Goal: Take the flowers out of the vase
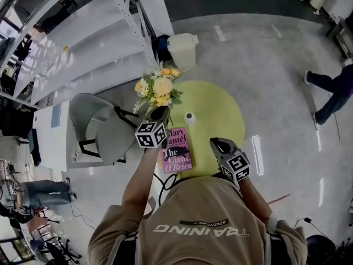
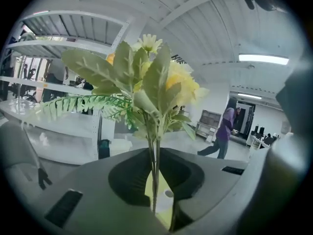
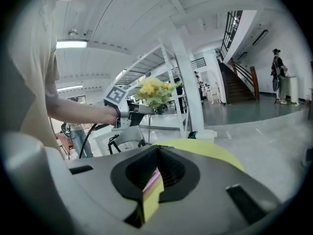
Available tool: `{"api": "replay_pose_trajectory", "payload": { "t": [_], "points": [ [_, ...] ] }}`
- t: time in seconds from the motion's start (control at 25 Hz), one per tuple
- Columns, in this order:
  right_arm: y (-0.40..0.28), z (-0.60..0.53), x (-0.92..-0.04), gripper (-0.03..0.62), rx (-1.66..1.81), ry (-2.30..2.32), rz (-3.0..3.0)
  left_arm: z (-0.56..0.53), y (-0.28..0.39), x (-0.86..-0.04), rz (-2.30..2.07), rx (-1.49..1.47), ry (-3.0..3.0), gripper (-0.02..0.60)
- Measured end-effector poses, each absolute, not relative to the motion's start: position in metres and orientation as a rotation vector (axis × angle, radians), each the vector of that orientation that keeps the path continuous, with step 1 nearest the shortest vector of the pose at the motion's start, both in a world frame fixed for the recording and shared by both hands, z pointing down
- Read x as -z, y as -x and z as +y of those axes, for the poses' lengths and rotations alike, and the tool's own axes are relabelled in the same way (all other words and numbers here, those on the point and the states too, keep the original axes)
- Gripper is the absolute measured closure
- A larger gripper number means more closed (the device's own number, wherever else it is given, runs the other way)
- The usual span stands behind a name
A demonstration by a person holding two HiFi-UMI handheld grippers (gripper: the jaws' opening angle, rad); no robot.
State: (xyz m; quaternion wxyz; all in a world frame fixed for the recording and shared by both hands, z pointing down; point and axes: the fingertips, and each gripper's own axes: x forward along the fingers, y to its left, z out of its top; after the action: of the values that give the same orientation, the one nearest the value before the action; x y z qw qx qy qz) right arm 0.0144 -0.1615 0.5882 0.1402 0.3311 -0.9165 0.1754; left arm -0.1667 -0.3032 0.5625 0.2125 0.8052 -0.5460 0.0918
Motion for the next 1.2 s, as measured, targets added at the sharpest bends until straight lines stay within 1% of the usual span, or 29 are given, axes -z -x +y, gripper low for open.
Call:
{"api": "replay_pose_trajectory", "payload": {
  "t": [0.4, 0.84, 1.2],
  "points": [
    [0.013, -0.167, -0.597, 0.595, -0.523, -0.954, -2.626, -0.295, 0.223, -0.647, -1.427, -0.358, -2.024, 0.537],
    [0.054, -0.208, -0.589, 0.595, -0.507, -0.976, -2.597, -0.307, 0.247, -0.732, -1.318, -0.455, -1.882, 0.540],
    [0.095, -0.243, -0.612, 0.595, -0.562, -0.906, -2.567, -0.322, 0.254, -0.781, -1.268, -0.494, -1.791, 0.541]
  ]
}}
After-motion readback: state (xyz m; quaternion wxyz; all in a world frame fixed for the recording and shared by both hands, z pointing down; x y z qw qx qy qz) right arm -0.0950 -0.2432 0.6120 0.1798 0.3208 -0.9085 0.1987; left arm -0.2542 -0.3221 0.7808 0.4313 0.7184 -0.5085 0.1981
